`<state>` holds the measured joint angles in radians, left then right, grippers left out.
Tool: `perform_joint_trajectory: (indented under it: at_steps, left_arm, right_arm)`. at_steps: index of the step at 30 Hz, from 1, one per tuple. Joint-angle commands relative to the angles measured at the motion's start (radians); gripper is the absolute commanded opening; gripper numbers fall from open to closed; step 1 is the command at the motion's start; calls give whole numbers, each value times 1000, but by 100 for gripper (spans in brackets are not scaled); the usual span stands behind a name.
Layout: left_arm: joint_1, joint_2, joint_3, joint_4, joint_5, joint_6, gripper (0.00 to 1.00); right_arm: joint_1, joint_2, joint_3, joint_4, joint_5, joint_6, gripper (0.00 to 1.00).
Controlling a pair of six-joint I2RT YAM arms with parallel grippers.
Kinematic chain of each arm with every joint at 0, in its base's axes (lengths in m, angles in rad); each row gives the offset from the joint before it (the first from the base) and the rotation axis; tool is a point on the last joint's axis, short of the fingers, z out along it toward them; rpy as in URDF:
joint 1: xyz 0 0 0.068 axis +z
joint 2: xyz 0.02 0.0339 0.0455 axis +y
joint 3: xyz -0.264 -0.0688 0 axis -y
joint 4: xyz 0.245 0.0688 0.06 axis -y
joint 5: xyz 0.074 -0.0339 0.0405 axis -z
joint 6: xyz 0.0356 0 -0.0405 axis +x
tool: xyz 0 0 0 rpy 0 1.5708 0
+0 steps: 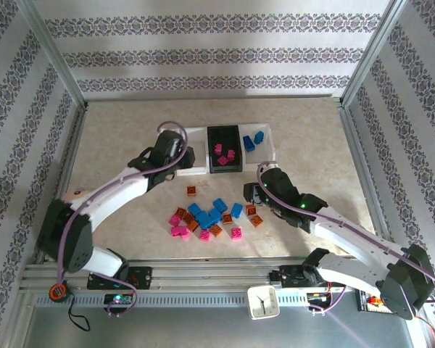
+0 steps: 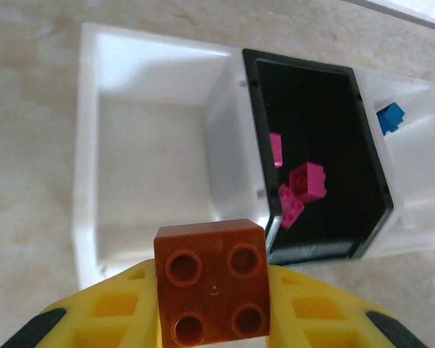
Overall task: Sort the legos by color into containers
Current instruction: Place the lego in the container, then pick up the lego from the center of the table.
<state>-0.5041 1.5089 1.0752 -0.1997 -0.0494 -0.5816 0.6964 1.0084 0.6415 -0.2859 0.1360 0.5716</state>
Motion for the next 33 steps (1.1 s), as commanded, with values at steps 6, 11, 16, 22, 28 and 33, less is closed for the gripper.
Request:
perform_joint_trajectory:
  at_steps: [6,11,16,22,28,33]
  left_arm:
    - [41,311,224,-109,-6,48,23]
    - [56,360,288,-133,0,49,43]
    - [54,284,255,-121,29,41,61]
    - [22,66,58,-56,73,6,75]
    - [-41,-61,-163,-10,116,-26,80]
    - [-102,7,-234,29,115,-28,82]
  right_arm:
    - [0,-90,-38,-44,36,41,49]
    - [-2,-137,-52,-70,44,49,51]
    - [-2,-162,-54,-79,59,53,56]
    - [-3,-163,-58,-71,63,56,56]
    - [-4,-156,-79,-43,58,66,56]
    - [-2,-136,-83,-27,50,71,56]
